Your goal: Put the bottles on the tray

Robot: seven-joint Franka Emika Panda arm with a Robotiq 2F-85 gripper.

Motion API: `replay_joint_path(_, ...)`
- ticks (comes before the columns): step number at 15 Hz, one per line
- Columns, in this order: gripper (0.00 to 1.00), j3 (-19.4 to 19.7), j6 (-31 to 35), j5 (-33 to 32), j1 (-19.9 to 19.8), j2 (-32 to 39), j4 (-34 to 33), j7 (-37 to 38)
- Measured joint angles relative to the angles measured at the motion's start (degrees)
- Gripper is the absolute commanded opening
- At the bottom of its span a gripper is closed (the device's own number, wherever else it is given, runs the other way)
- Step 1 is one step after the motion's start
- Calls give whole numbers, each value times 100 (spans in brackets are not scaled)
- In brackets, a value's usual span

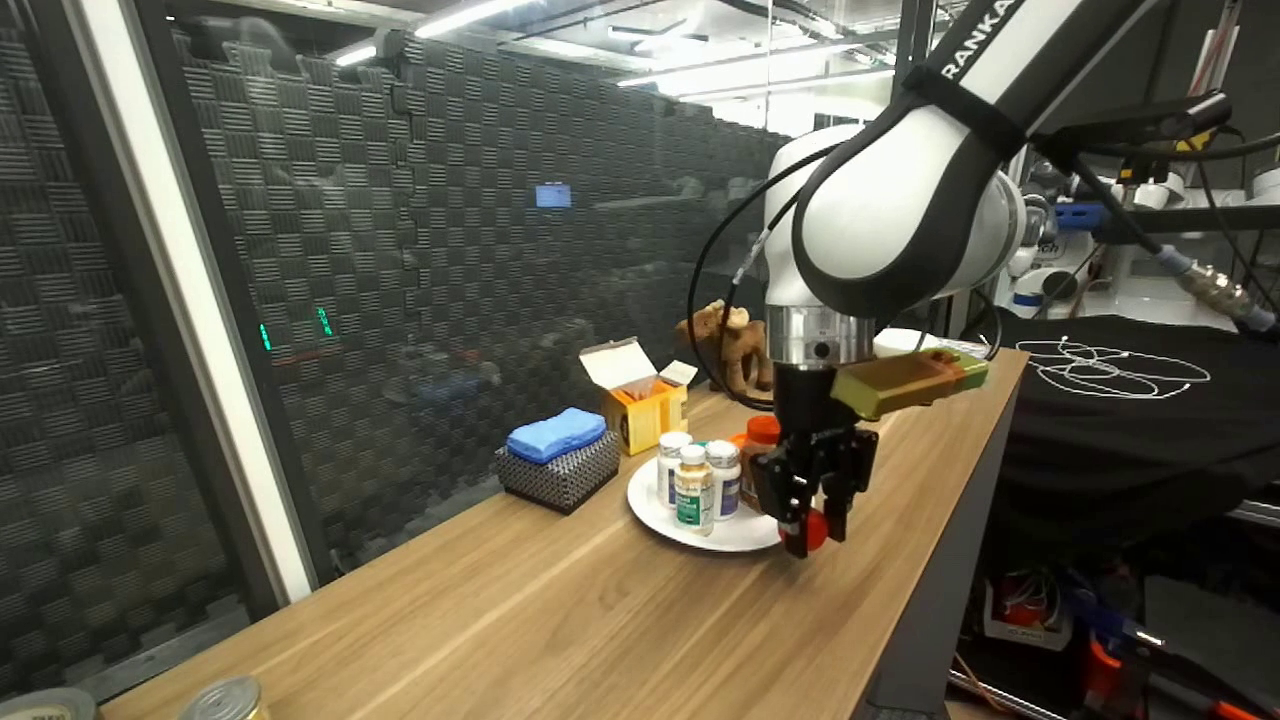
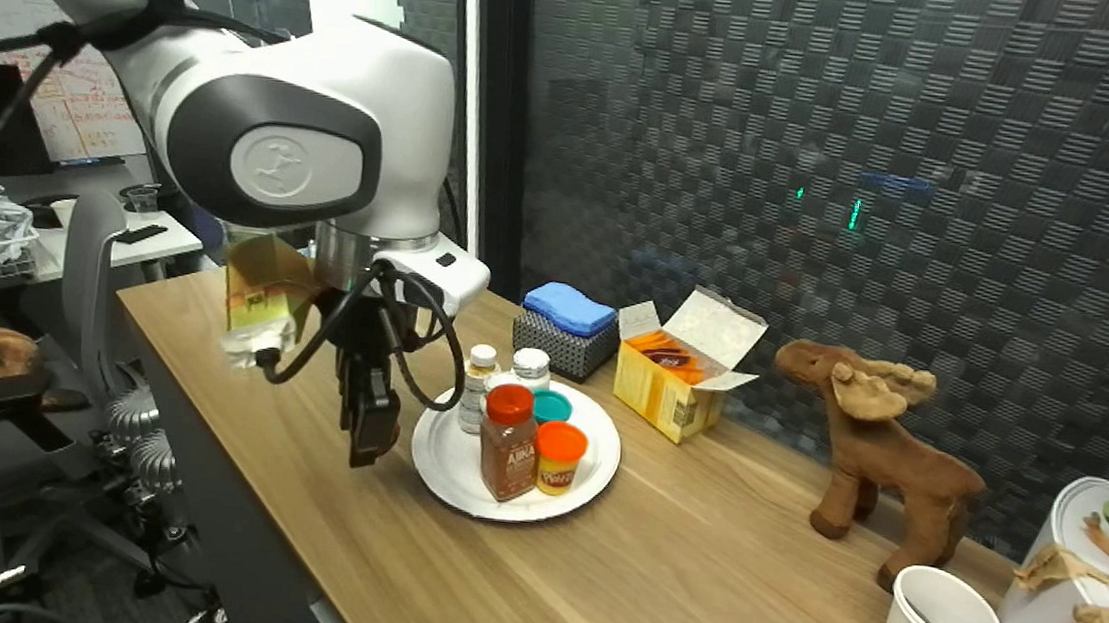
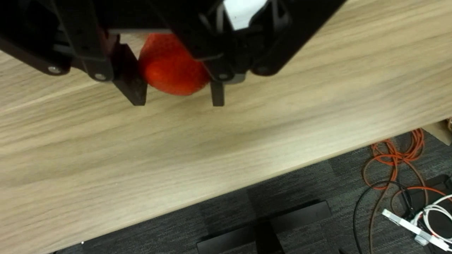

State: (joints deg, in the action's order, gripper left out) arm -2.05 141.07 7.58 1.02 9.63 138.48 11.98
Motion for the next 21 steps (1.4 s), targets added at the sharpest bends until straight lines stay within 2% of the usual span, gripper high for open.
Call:
replay_joint_path(8,25,79,302,-1,17,297,-347,3)
replay_joint_path(9,75,89,345,-3,17,354,-401,4)
replay_joint_path(10,75,101,394,-28,17,408,-455,7)
replay_joint_path(13,98,109,485,-52,20,459,-554,7)
replay_joint_path(17,100,103,508,-58,52,245,-496,2)
replay_joint_path(21,100,77,431,-208,146,-467,-69,32)
